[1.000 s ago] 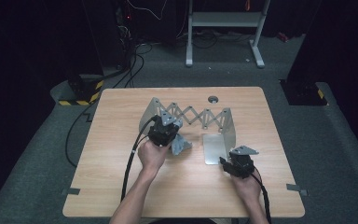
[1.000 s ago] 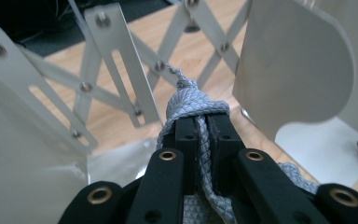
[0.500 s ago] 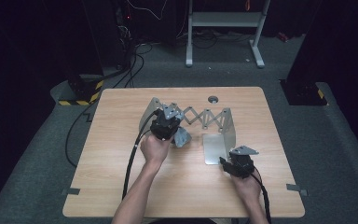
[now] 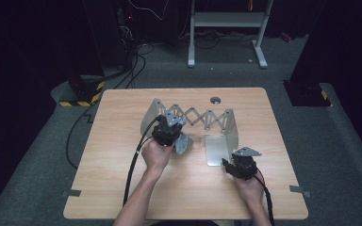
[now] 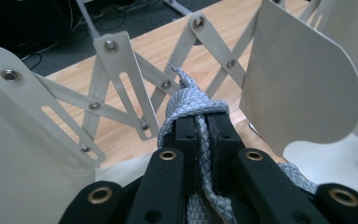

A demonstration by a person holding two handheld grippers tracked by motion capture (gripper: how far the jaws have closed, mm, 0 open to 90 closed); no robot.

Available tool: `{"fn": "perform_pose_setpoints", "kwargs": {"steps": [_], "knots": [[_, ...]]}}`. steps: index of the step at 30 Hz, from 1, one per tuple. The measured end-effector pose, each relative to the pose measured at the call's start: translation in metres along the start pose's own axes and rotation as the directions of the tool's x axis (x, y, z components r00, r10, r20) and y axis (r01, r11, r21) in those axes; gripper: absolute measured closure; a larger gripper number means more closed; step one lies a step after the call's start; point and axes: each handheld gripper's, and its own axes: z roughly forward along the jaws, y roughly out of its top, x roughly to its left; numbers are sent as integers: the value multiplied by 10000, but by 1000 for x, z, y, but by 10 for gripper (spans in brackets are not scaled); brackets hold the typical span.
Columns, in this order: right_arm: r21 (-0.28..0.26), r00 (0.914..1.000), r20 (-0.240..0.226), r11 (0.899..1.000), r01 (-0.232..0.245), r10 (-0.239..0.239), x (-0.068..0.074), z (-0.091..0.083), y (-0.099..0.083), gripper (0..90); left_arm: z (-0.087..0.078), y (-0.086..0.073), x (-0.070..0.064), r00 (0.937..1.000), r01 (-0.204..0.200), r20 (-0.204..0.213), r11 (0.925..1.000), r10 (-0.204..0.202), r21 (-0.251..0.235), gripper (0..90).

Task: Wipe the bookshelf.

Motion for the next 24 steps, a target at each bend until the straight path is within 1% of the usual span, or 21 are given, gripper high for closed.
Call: {"fn": "perform_pose_setpoints", "kwargs": {"steps": [2, 5, 6, 8, 11, 13, 14, 16, 18, 19, 20, 21, 22, 23, 24], "knots": [[0, 10000, 2, 10000, 1, -1, 0, 0, 0, 507, 0, -2, 0, 9995, 235, 202, 9997, -237, 108, 843], [2, 10000, 2, 10000, 2, -2, 0, 0, 0, 506, 2, -6, -1, 9991, 325, 255, 9993, -330, 206, 843], [-12, 10000, 7, 10000, 33, -33, 0, 0, 0, 504, 4, -8, -2, 9994, 248, 235, 9992, -256, 326, 843], [-13, 10000, 5, 10000, 32, -32, 0, 0, 0, 504, 7, -14, -2, 9992, 260, 303, 9982, -277, 549, 842], [-7, 10000, -6, 10000, 36, -36, 0, 0, 0, 504, 10, -18, -6, 9990, 225, 374, 9976, -250, 648, 842], [-13, 10000, 3, 10000, 36, -36, 0, 0, 0, 504, 15, -19, -7, 9994, 167, 302, 9975, -188, 693, 843], [4, 10000, -10, 10000, 6, -6, 0, 0, 0, 504, 18, -20, -6, 9997, 59, 252, 9967, -80, 806, 843], [-3, 10000, -7, 10000, 33, -33, 0, 0, 0, 504, 25, -24, -4, 10000, 56, 36, 9960, -59, 893, 842], [-4, 10000, -10, 10000, 28, -28, 0, 0, 0, 504, 29, -28, -1, 9998, -121, -133, 9943, 136, 1058, 844], [1, 10000, -11, 10000, 4, -4, 0, 0, 0, 505, 31, -29, -2, 9995, -215, -188, 9943, 236, 1045, 844], [3, 10000, -12, 10000, 1, -1, 0, 0, 0, 505, 31, -30, -2, 9992, -323, -208, 9938, 347, 1068, 844], [-4, 10000, -7, 10000, 31, -31, 0, 0, 0, 504, 33, -31, -3, 9992, -307, -210, 9940, 330, 1052, 844], [-5, 10000, -8, 10000, 29, -29, 0, 0, 0, 504, 34, -32, -4, 9989, -385, -213, 9933, 411, 1093, 844], [-3, 10000, -9, 10000, 29, -29, 0, 0, 0, 504, 35, -33, -5, 9991, -337, -223, 9935, 363, 1084, 844], [-5, 10000, -6, 10000, 32, -32, 0, 0, 0, 504, 36, -33, -5, 9988, -414, -204, 9919, 441, 1200, 844]]}}
